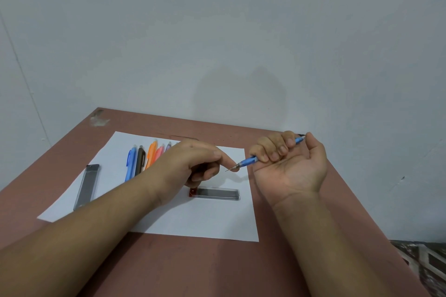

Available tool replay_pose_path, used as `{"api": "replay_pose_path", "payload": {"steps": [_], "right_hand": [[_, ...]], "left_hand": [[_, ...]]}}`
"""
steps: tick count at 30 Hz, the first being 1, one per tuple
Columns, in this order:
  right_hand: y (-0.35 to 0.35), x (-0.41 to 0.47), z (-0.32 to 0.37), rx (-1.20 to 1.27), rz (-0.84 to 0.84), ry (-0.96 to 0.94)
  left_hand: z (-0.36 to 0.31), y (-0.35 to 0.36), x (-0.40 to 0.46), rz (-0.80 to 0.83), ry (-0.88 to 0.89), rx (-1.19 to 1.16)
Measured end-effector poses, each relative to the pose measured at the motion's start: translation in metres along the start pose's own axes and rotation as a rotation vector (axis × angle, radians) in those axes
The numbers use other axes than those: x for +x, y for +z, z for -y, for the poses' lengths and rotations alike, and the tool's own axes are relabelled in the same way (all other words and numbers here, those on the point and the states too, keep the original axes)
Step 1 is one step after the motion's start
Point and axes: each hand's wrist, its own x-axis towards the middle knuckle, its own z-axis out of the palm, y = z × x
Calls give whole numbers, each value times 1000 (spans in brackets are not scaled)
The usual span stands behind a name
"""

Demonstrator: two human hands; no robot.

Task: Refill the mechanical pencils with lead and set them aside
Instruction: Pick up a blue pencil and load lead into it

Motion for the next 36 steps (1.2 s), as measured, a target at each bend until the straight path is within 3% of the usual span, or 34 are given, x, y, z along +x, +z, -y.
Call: {"api": "replay_pose_path", "payload": {"steps": [36], "right_hand": [[-2,0,2,-21,-5,-20]], "left_hand": [[1,0,0,-7,-8,-11]]}}
